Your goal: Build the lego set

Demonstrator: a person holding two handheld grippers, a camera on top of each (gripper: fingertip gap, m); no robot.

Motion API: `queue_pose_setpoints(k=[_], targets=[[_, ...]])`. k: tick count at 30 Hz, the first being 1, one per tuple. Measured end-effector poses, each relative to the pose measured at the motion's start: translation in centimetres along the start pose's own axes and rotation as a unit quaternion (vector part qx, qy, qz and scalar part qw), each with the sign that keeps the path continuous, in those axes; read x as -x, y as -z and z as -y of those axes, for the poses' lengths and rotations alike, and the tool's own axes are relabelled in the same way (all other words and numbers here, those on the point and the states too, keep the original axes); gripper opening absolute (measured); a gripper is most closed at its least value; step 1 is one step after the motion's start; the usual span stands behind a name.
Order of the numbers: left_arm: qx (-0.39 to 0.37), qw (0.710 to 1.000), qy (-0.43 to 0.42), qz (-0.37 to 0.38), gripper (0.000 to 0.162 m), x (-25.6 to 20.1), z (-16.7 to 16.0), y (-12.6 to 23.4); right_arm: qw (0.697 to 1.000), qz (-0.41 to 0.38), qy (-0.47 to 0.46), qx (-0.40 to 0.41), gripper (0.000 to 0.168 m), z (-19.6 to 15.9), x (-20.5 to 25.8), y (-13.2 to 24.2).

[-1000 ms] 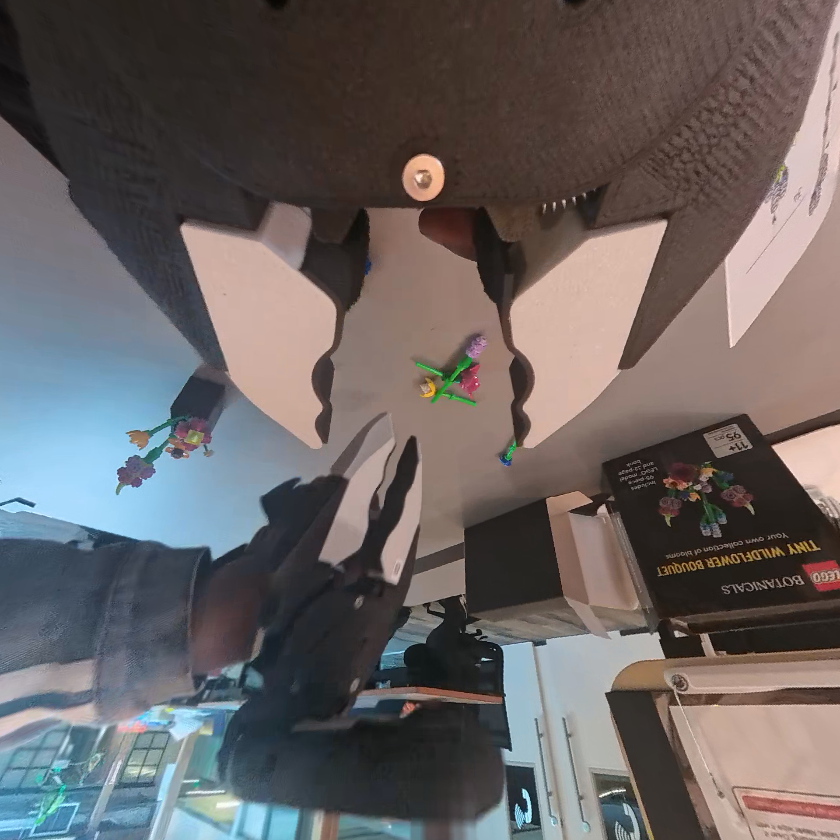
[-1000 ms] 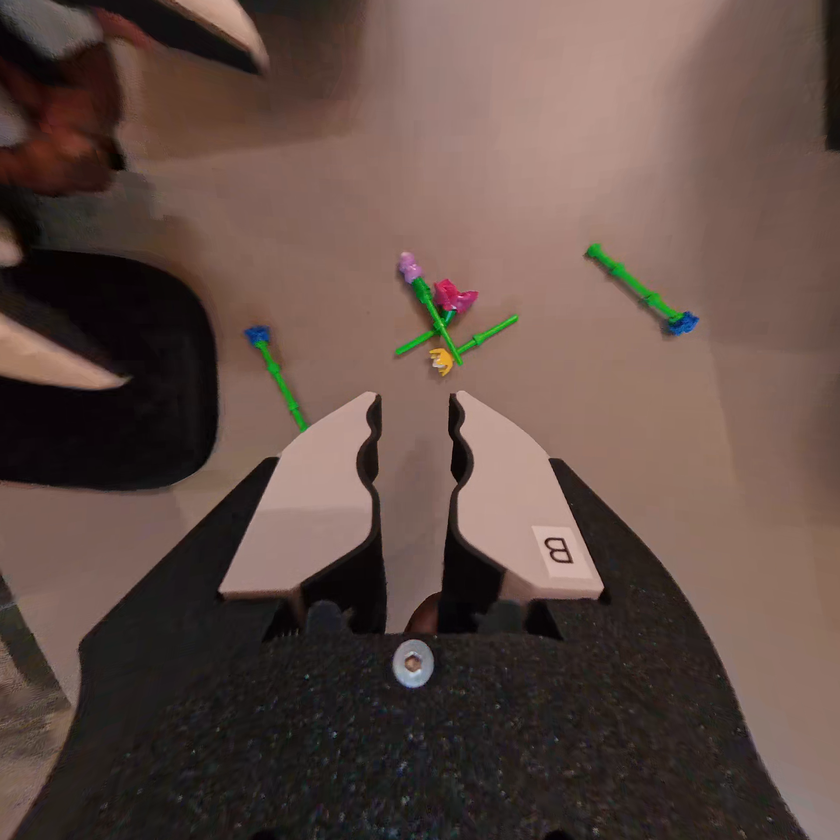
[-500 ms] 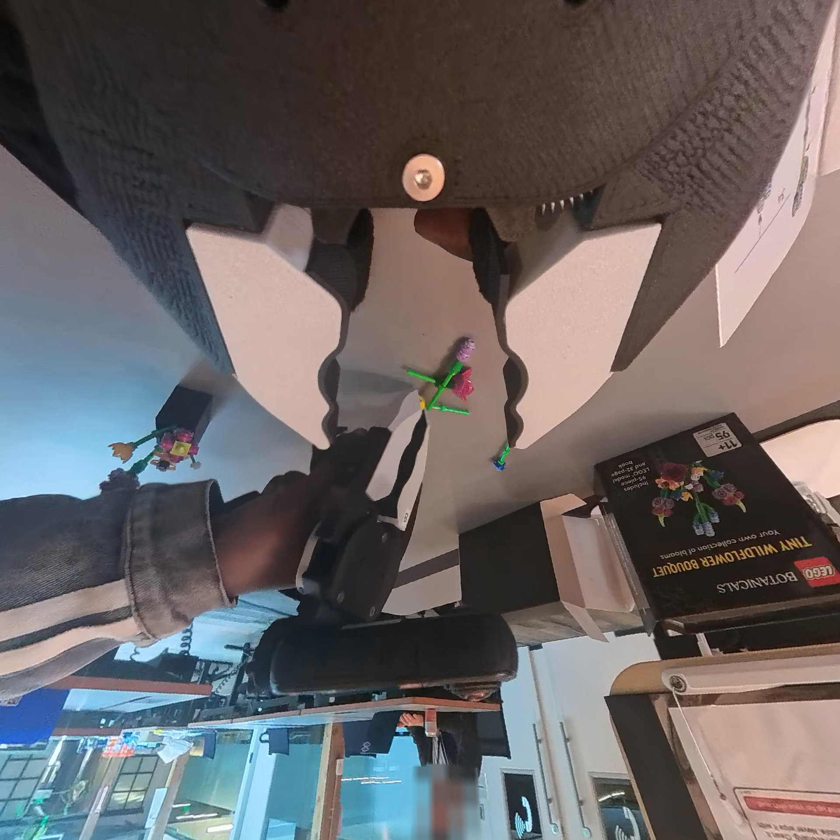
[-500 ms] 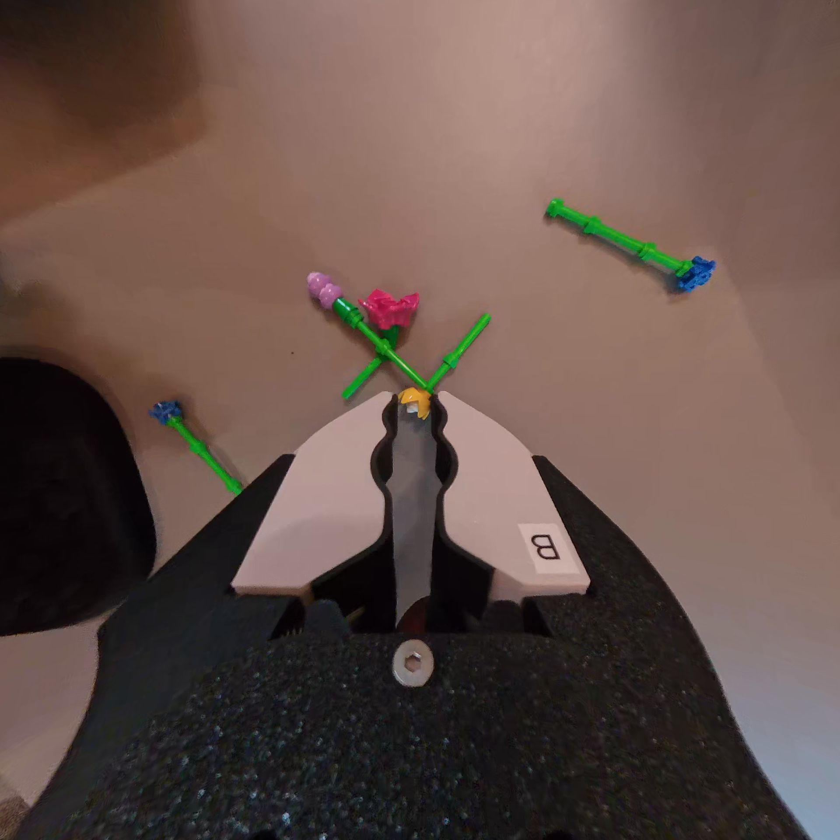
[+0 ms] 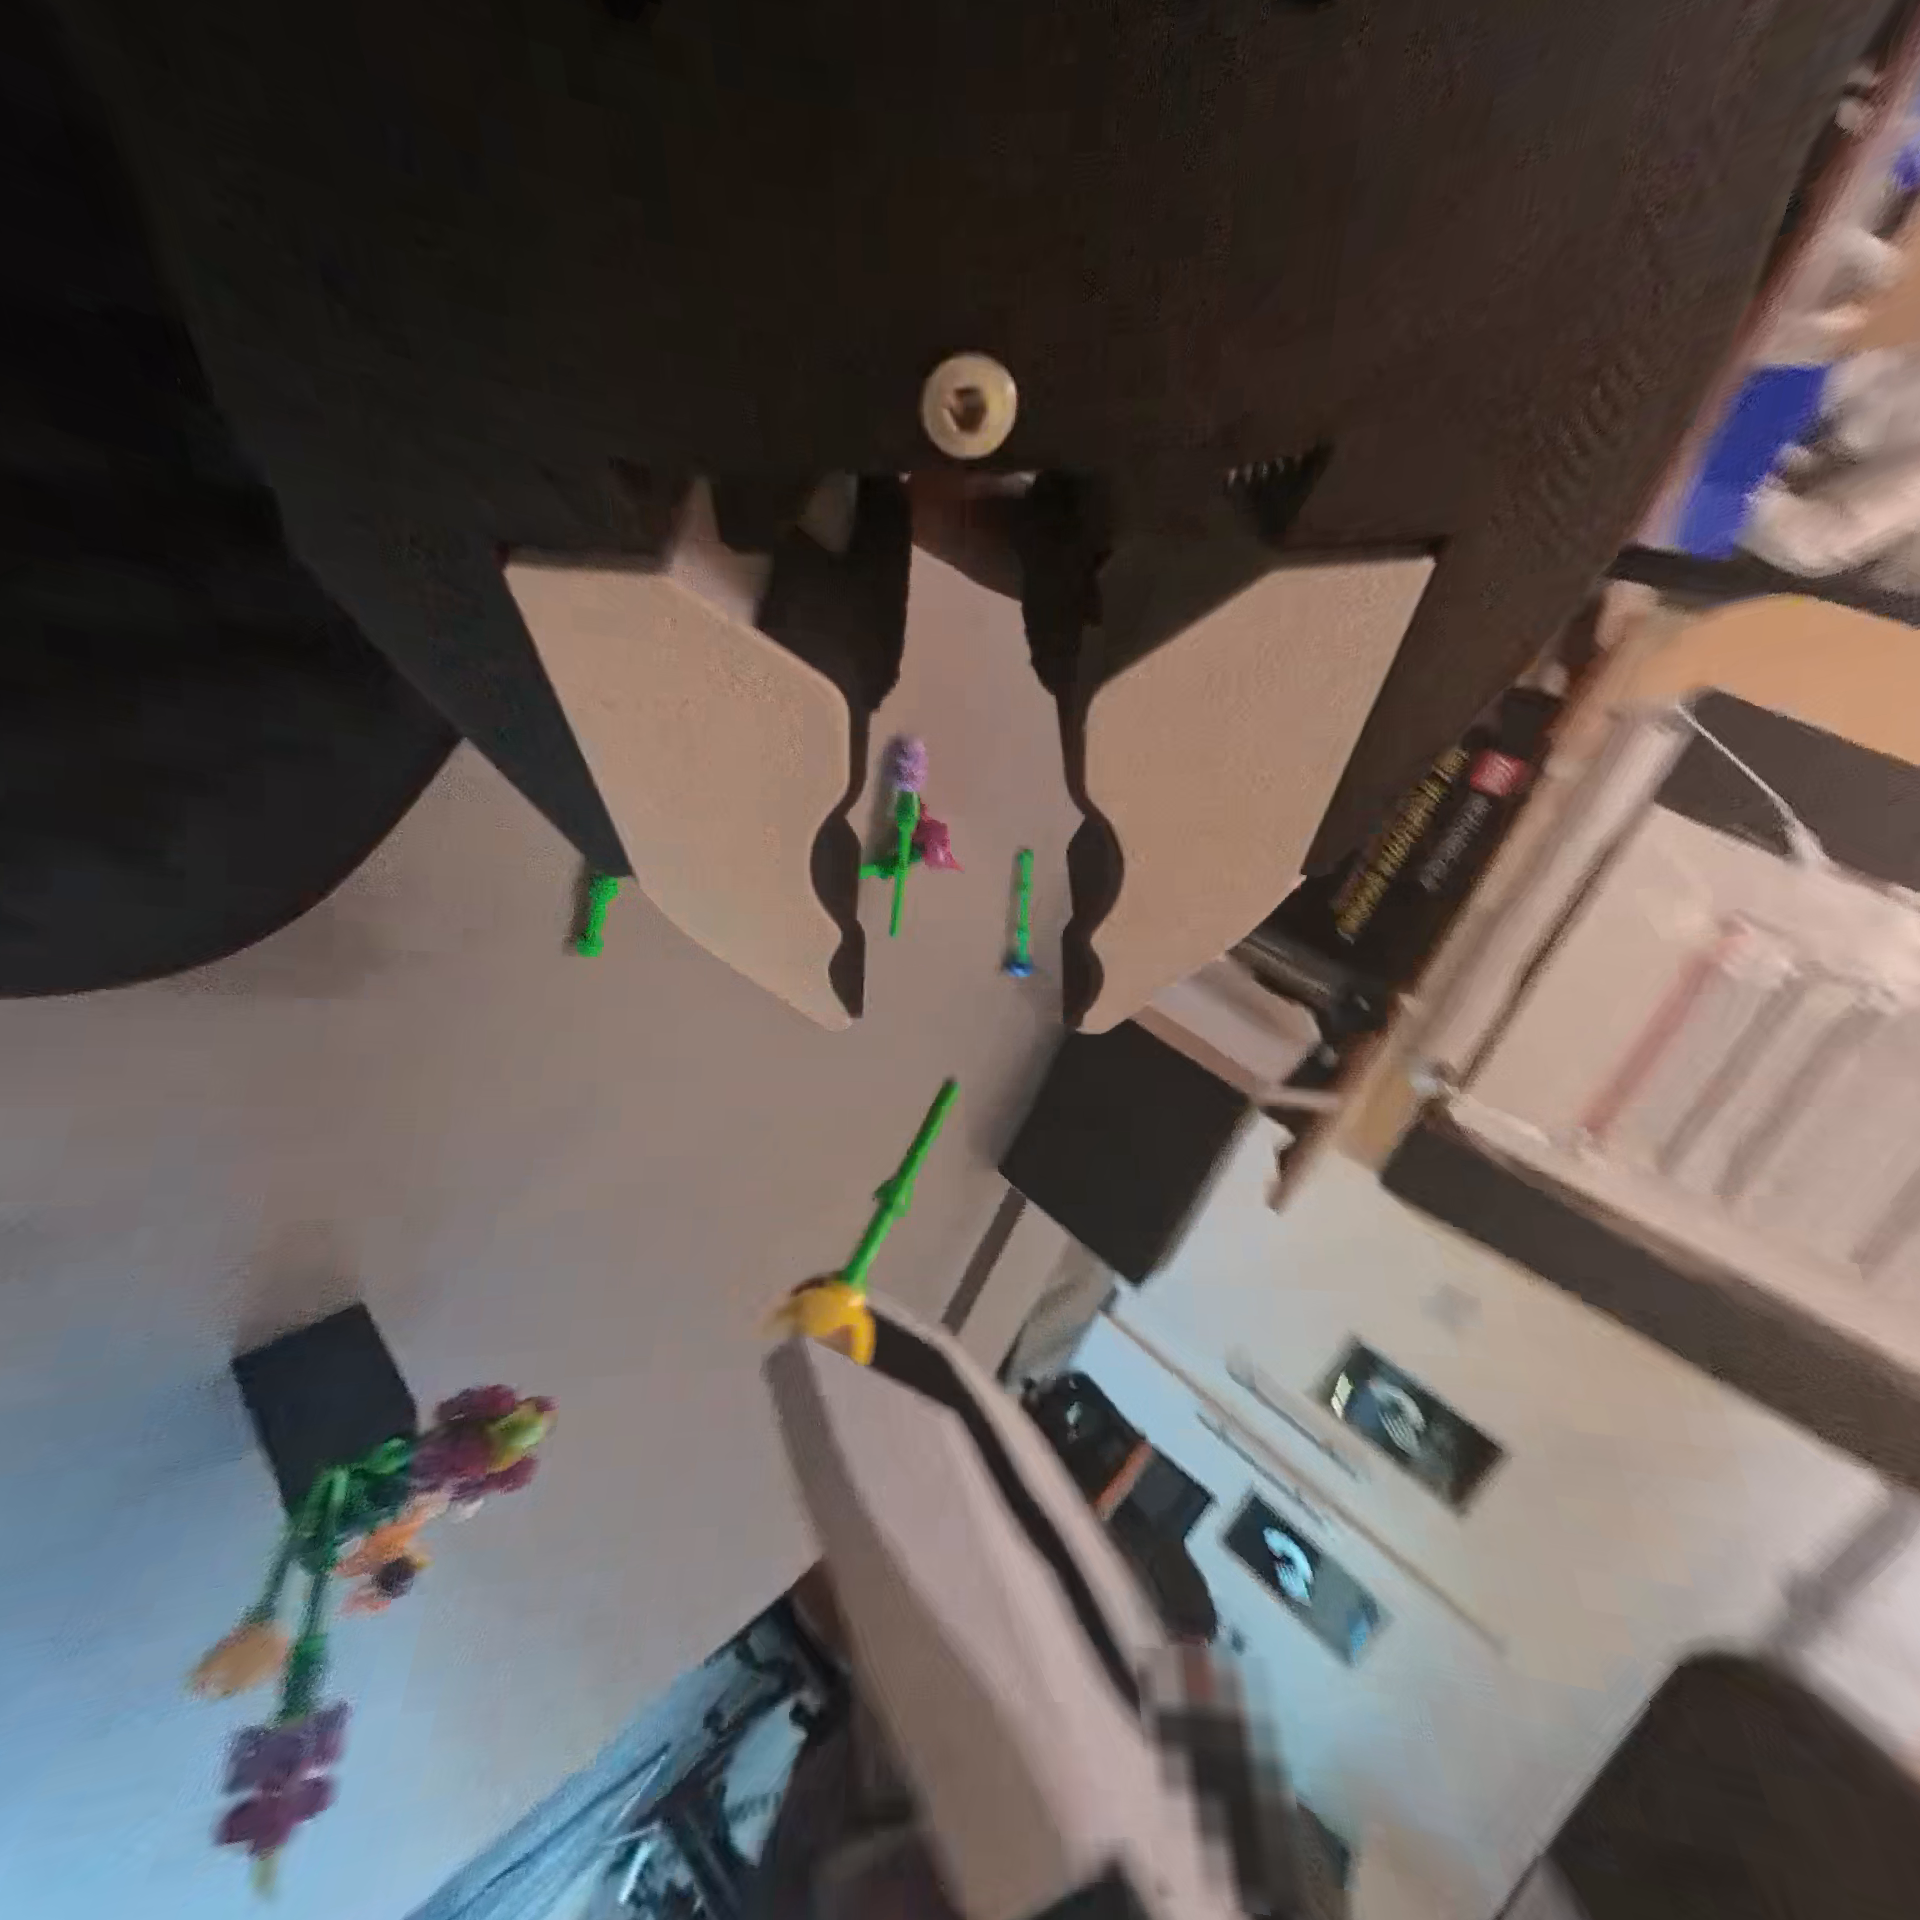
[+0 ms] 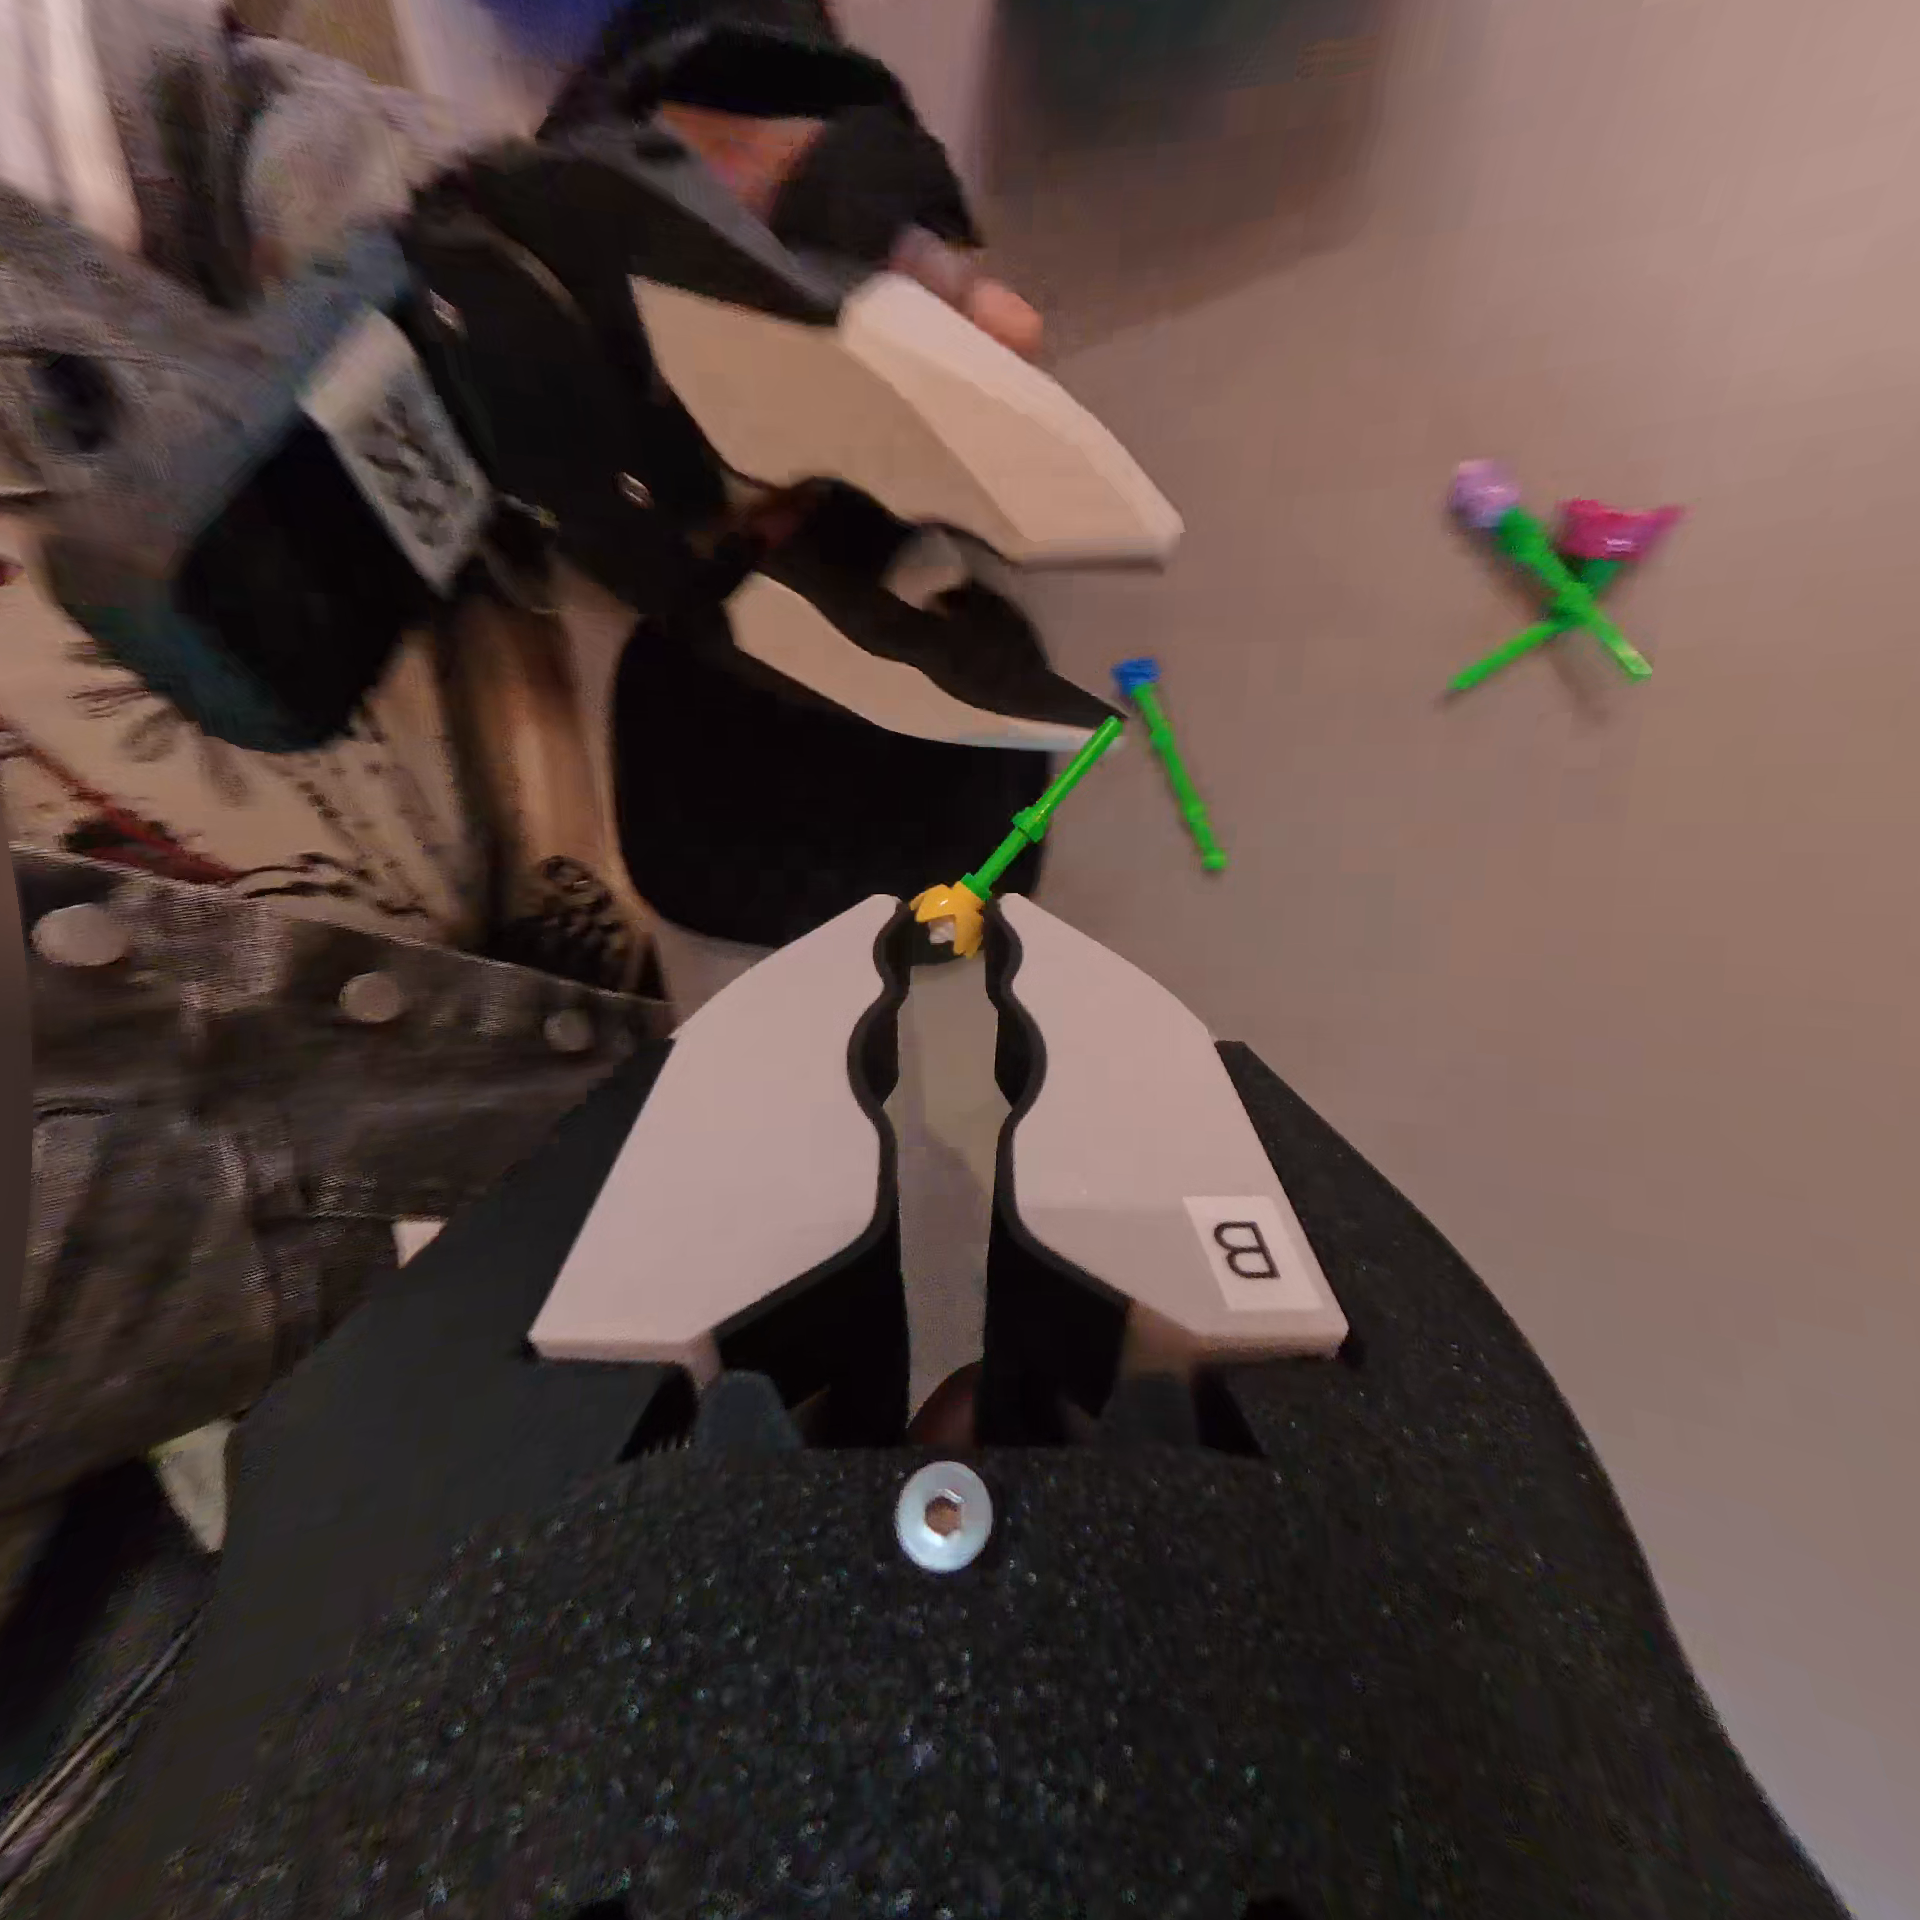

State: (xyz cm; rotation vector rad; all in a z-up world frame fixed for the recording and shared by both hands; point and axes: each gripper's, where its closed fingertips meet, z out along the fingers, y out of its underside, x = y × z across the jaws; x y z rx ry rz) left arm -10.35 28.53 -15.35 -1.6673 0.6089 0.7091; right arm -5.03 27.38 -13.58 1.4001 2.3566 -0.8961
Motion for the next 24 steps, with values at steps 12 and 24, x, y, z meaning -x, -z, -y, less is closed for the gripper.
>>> queue_pose_setpoints(k=[12,24], targets=[[-0.092,0.990,0.100,-0.048,0.003,-0.4,3.7,1.6,0.983,-0.095,0.094,-0.127,0.028,2.9,2.5,2.4],[-0.098,0.969,0.199,-0.109,0.003,-1.1,3.9,1.6,0.914,-0.271,0.264,-0.148,0.024,3.2,3.1,1.8]])
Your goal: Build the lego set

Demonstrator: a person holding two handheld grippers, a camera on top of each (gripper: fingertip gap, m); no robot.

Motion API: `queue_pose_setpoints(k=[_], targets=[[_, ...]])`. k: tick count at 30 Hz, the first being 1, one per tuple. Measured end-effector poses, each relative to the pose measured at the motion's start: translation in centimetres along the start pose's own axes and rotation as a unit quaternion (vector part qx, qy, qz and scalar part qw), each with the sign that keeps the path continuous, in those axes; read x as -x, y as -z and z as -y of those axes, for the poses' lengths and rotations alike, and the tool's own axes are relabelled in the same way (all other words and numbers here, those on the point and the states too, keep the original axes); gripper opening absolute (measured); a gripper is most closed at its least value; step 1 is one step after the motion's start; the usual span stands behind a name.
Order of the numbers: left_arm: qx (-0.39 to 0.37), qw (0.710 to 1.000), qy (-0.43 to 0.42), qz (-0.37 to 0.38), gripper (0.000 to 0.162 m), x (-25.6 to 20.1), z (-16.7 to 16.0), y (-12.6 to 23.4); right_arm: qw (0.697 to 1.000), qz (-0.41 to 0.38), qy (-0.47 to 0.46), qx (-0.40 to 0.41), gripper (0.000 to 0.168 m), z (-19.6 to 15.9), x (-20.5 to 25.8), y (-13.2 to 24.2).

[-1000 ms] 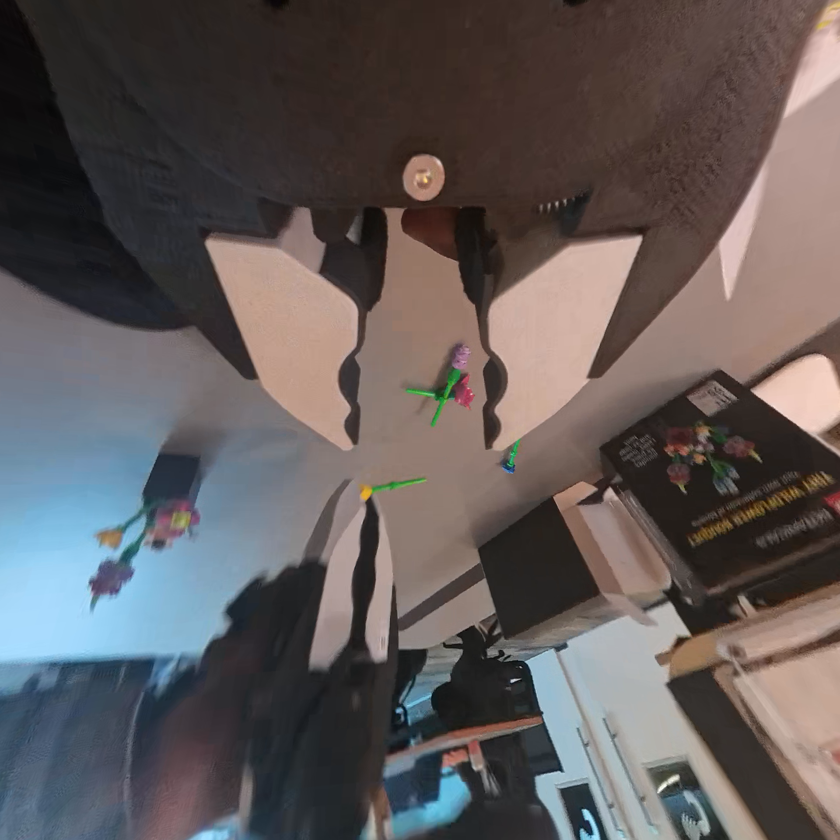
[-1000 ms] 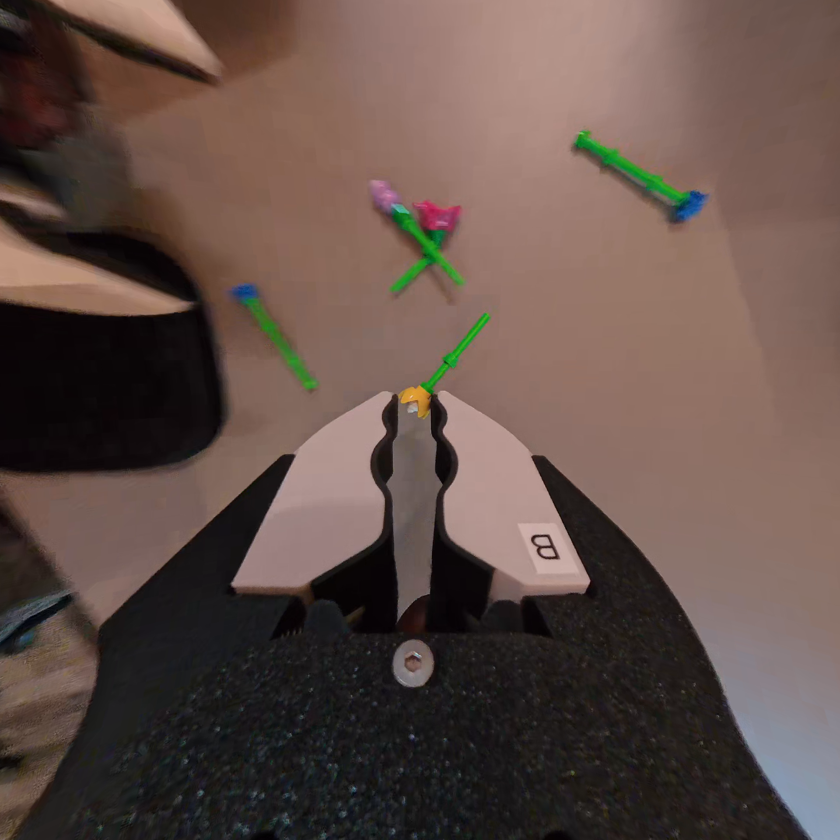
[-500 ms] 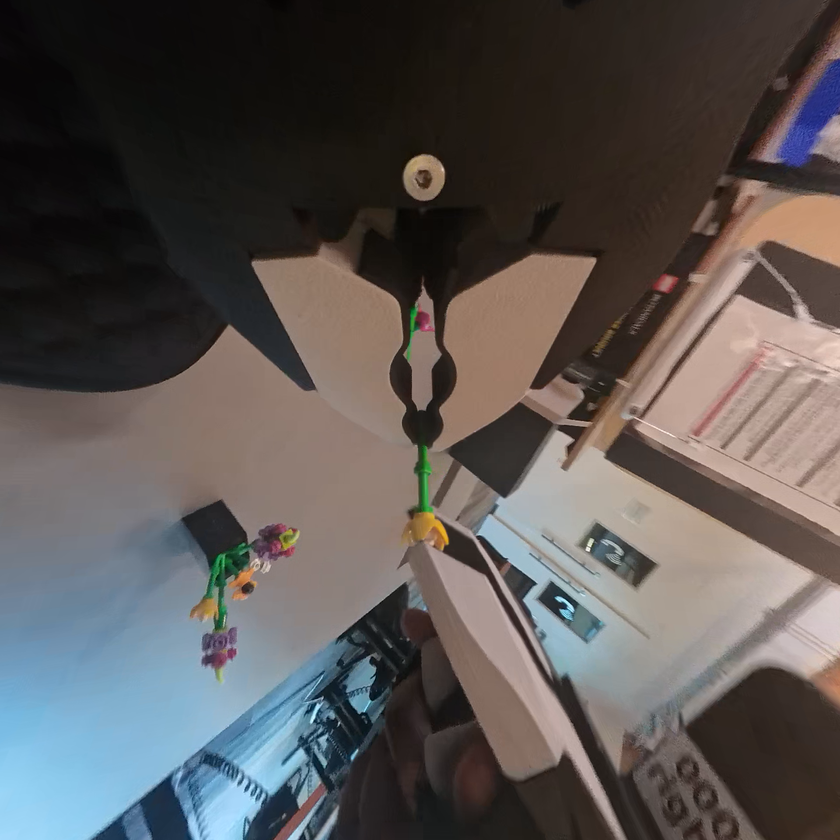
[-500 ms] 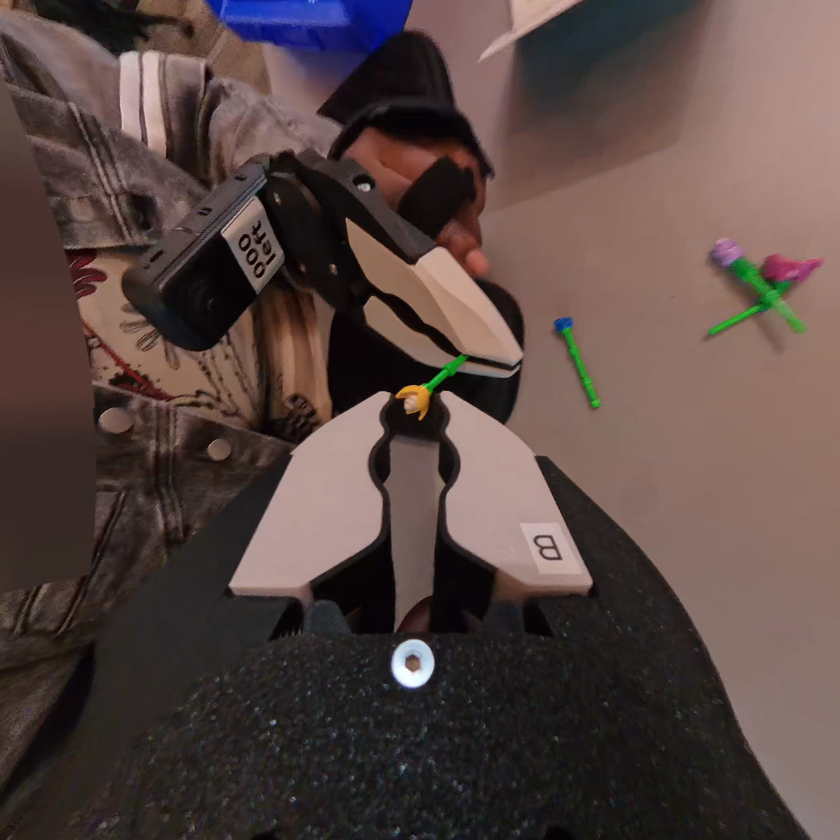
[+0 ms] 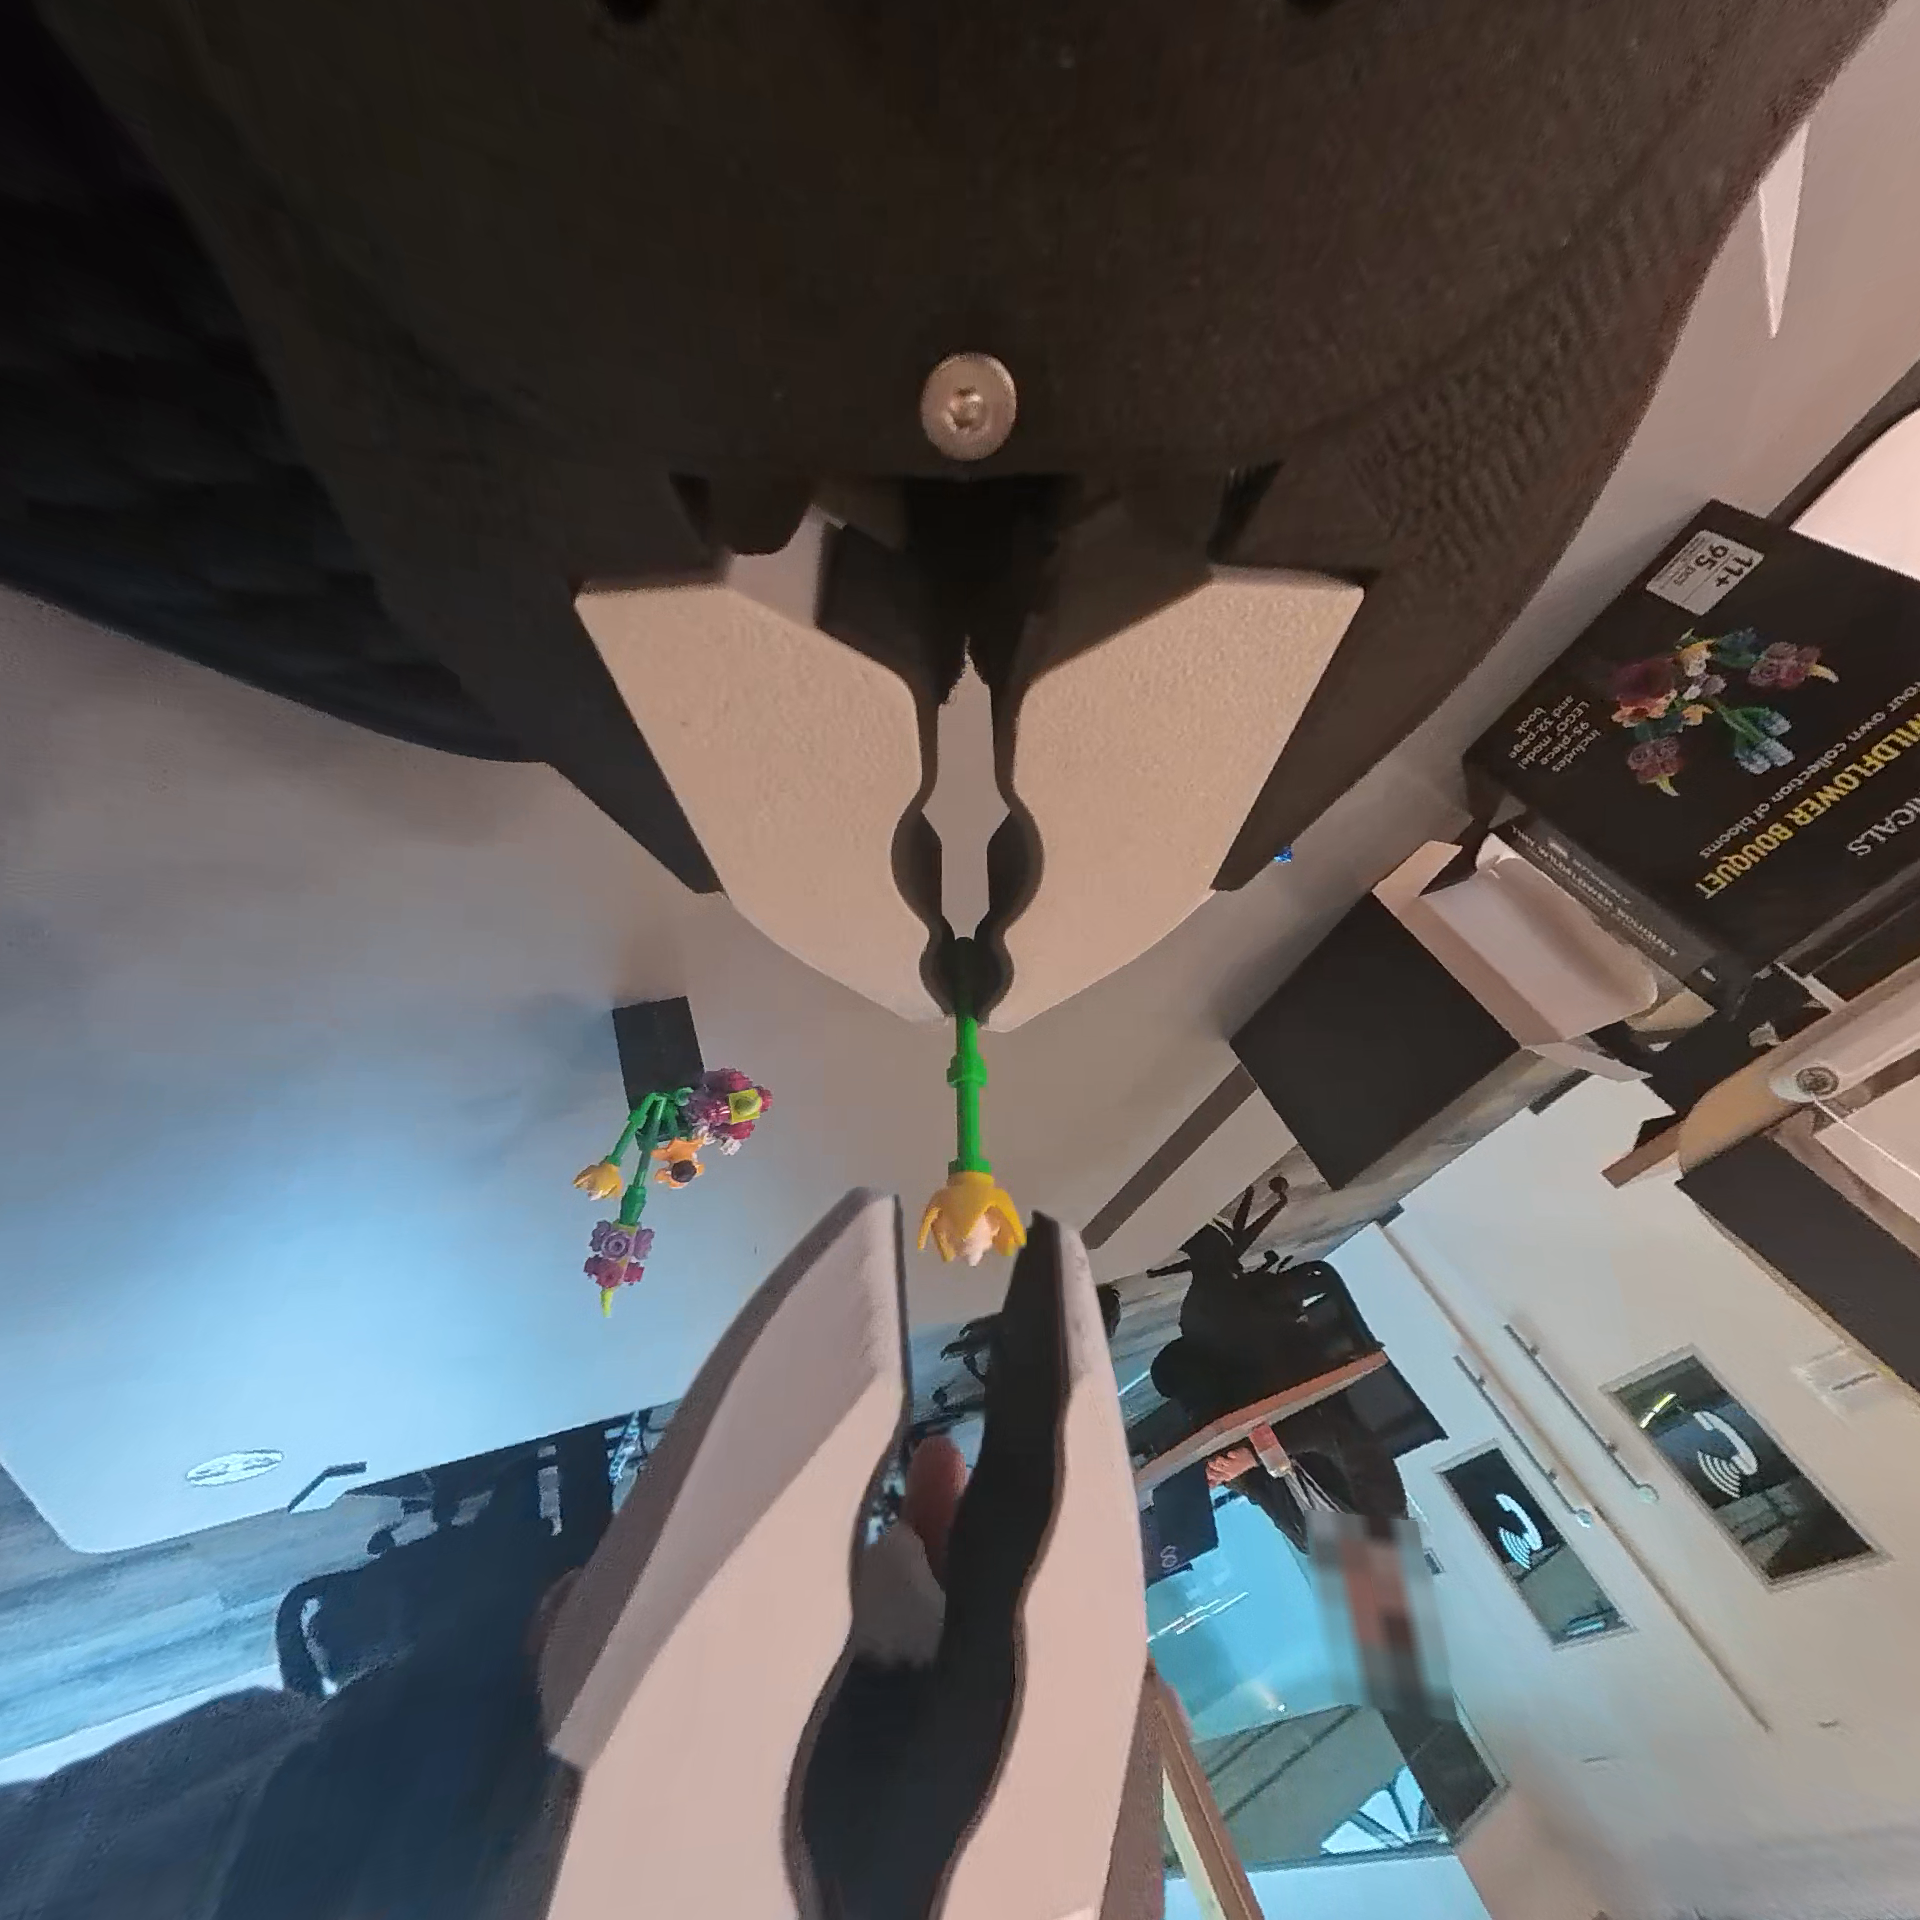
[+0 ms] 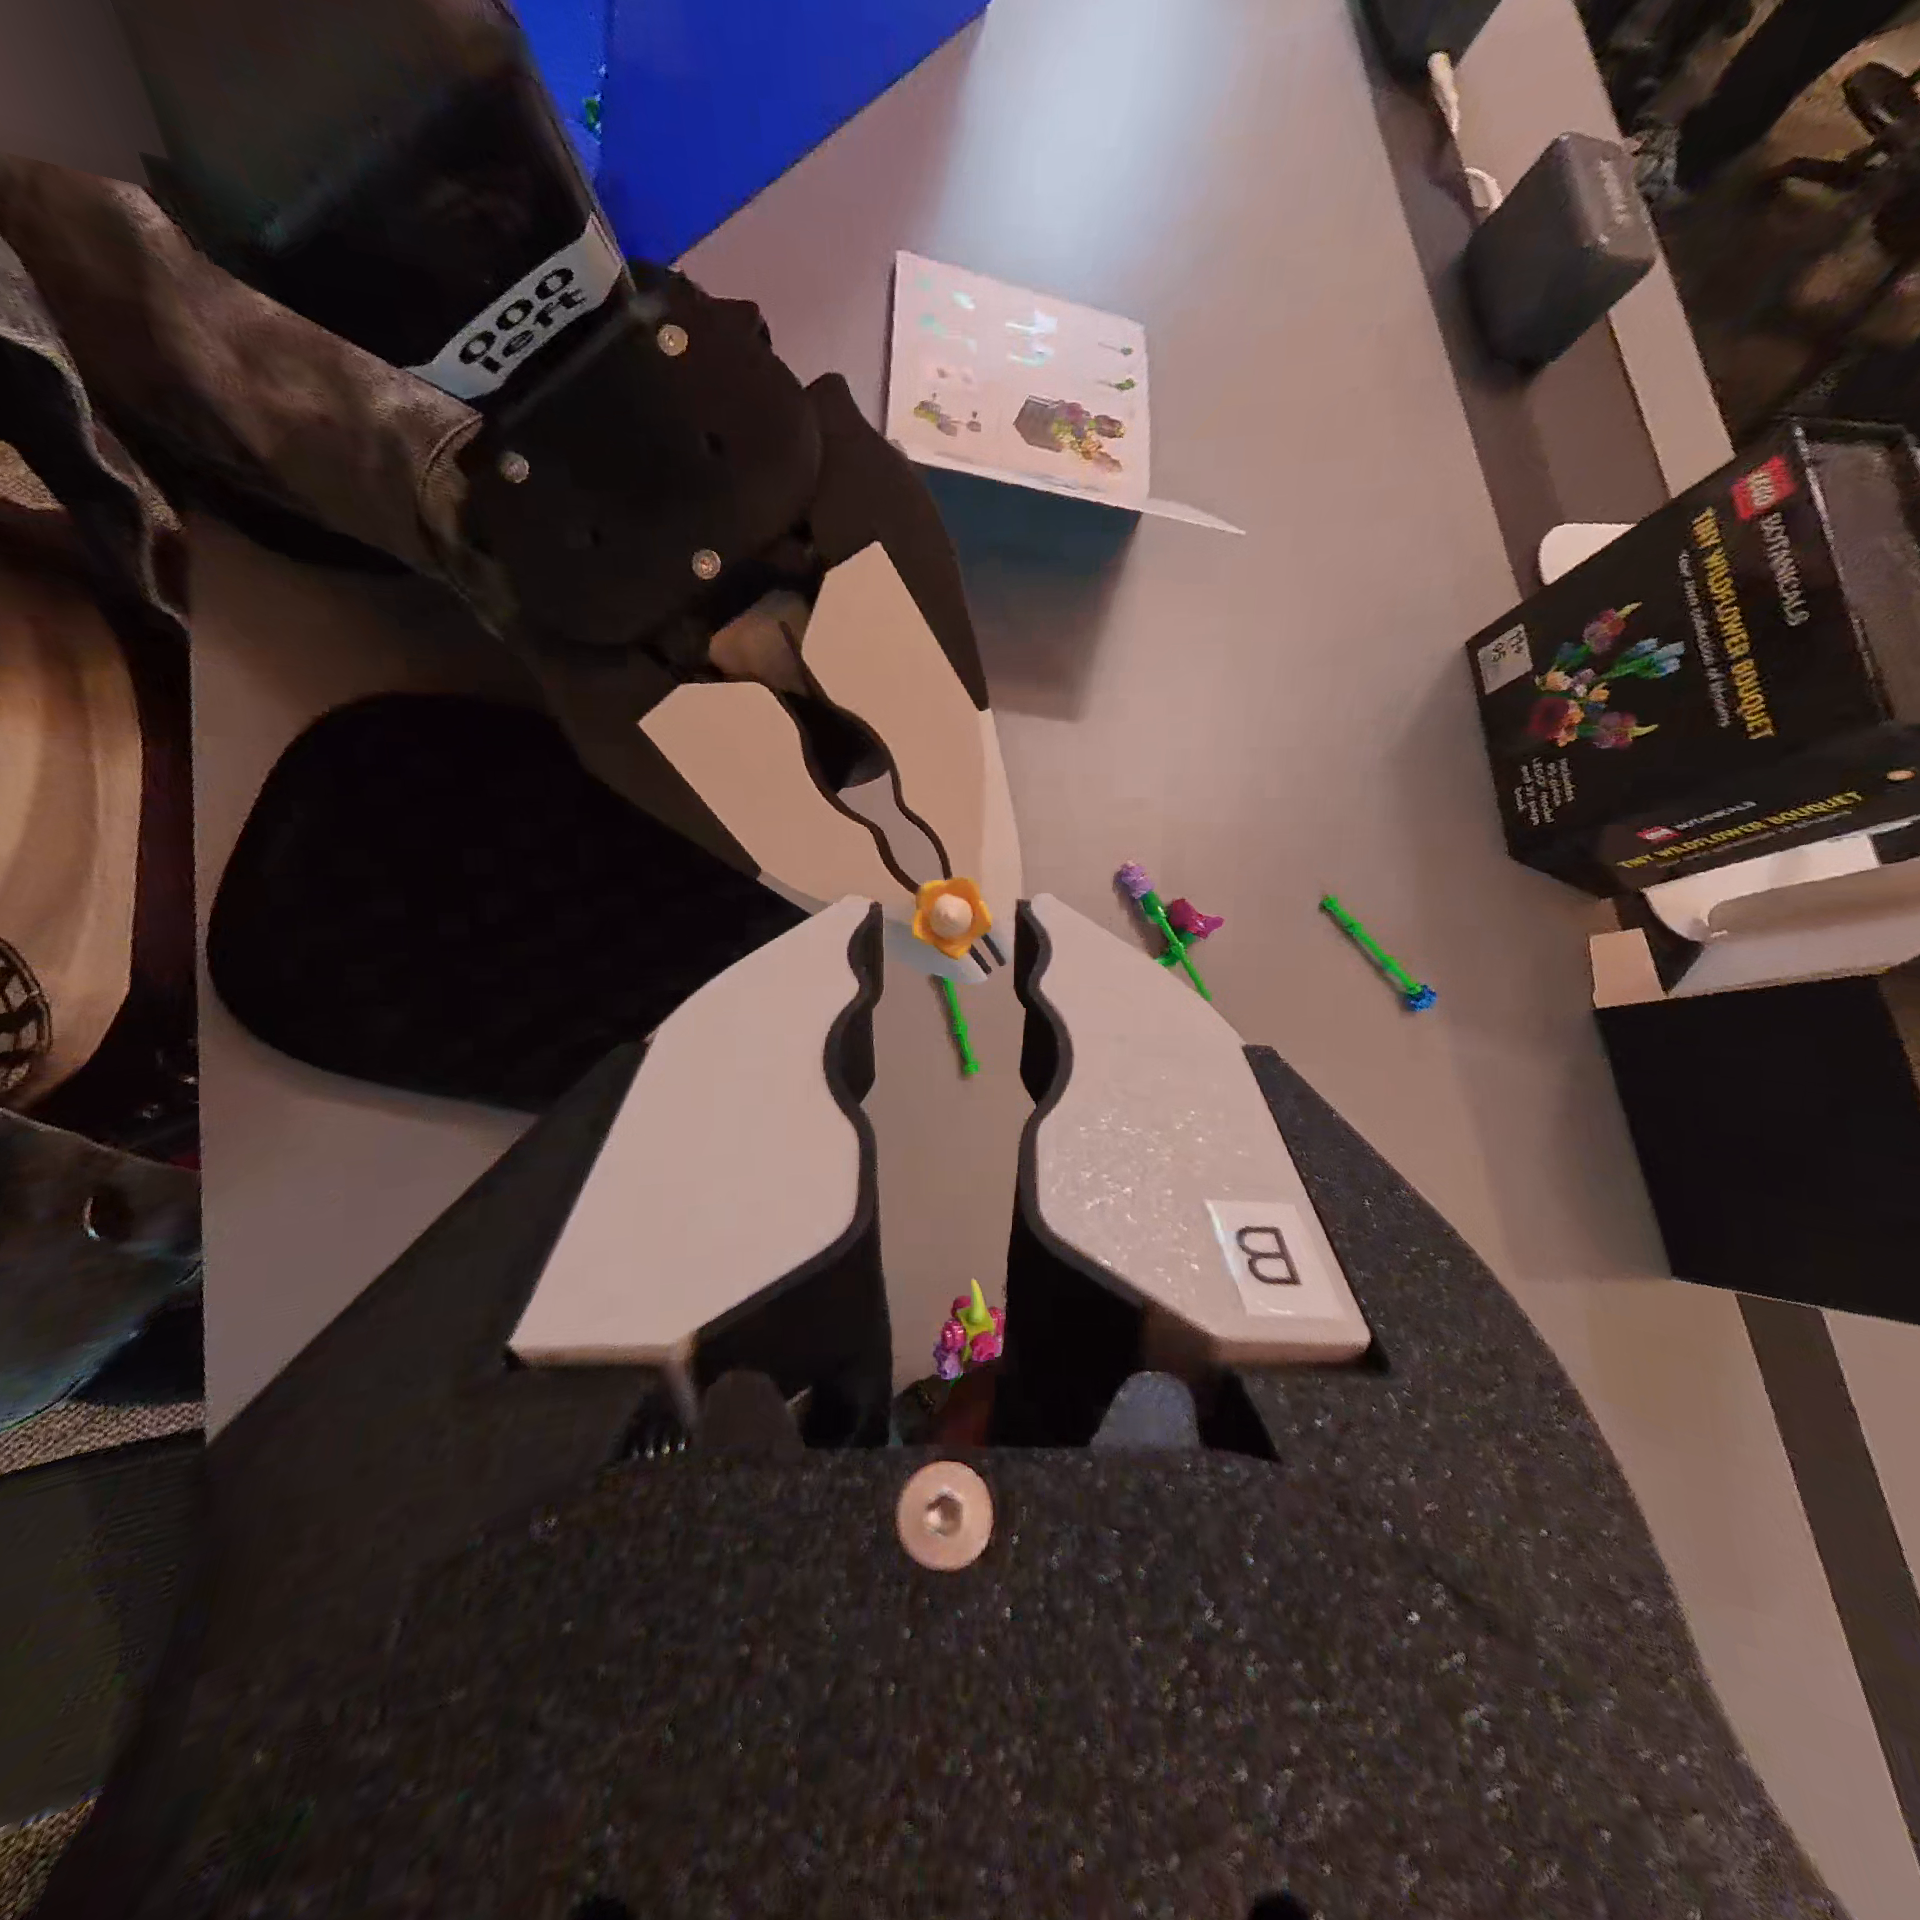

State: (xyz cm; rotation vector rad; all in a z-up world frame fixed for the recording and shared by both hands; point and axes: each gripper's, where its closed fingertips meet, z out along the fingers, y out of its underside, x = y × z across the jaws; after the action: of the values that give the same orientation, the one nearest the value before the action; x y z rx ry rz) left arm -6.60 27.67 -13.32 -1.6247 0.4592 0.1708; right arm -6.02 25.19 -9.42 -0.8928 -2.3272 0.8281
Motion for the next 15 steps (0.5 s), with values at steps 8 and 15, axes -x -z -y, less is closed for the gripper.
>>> queue_pose_setpoints(k=[8,15], targets=[[0.006,1.000,0.004,0.006,0.035,0.2,-0.3,-0.2,0.997,-0.027,-0.070,0.022,0.014,-1.9,-1.9,3.2],[0.007,0.996,0.086,0.003,0.035,1.1,-0.8,-0.2,0.957,-0.015,-0.251,0.146,0.014,-11.0,-2.2,6.1]])
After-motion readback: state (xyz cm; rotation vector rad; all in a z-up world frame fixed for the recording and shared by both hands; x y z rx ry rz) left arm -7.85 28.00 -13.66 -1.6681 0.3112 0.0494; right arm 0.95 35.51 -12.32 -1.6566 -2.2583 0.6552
